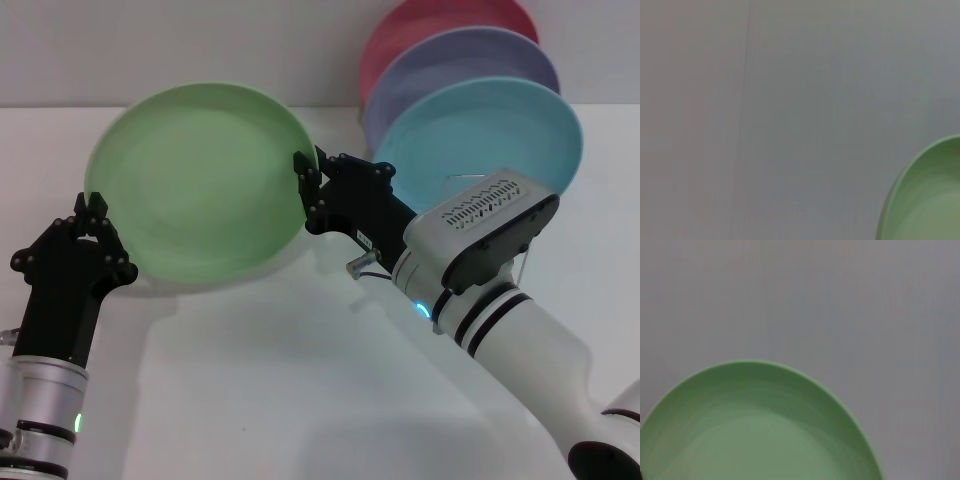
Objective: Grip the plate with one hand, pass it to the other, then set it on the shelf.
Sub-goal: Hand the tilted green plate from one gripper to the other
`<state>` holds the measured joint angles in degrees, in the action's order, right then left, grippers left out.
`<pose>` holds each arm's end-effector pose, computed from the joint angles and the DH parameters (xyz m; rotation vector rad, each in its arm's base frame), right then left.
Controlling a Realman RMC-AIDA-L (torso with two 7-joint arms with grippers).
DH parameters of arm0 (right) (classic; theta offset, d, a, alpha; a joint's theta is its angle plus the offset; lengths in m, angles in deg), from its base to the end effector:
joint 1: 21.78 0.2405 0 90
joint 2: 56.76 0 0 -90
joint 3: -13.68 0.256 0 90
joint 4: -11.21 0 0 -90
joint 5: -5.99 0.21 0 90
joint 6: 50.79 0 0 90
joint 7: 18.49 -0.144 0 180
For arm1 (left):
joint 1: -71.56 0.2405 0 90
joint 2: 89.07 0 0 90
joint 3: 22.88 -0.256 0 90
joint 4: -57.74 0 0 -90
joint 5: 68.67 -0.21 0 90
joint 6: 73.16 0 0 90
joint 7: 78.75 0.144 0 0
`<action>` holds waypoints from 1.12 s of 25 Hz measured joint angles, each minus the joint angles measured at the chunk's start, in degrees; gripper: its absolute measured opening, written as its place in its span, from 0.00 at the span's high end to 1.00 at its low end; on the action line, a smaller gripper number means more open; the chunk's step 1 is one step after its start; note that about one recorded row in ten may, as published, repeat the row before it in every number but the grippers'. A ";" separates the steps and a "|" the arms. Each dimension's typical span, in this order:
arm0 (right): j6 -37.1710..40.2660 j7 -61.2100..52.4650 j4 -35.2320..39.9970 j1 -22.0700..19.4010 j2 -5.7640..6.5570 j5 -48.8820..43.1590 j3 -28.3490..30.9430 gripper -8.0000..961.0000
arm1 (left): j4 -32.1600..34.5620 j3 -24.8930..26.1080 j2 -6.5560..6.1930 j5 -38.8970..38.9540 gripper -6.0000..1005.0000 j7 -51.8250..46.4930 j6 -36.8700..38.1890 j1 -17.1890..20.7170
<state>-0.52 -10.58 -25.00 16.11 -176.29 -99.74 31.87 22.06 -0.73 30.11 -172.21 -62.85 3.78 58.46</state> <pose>0.1680 0.3392 -0.1356 -2.0758 0.5180 0.8362 -0.2764 0.2591 -0.0621 -1.5009 -0.5350 -0.7819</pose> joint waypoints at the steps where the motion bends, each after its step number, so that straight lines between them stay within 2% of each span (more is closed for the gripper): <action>1: 0.00 0.00 0.00 0.00 0.00 0.00 0.00 0.86 | 0.00 0.00 0.00 0.00 0.95 0.00 -0.01 0.00; 19: 0.01 -0.09 -0.09 0.00 -0.09 0.00 0.09 0.93 | 0.16 0.01 0.00 0.02 0.95 -0.05 -0.04 0.09; 28: 0.01 -0.09 -0.09 -0.01 -0.09 0.00 0.09 0.93 | 0.45 0.00 0.00 -0.11 0.95 -0.88 -0.04 0.04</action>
<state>-0.52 -10.67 -25.09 16.09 -176.38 -99.74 31.96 22.51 -0.73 30.11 -172.31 -63.73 3.74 58.50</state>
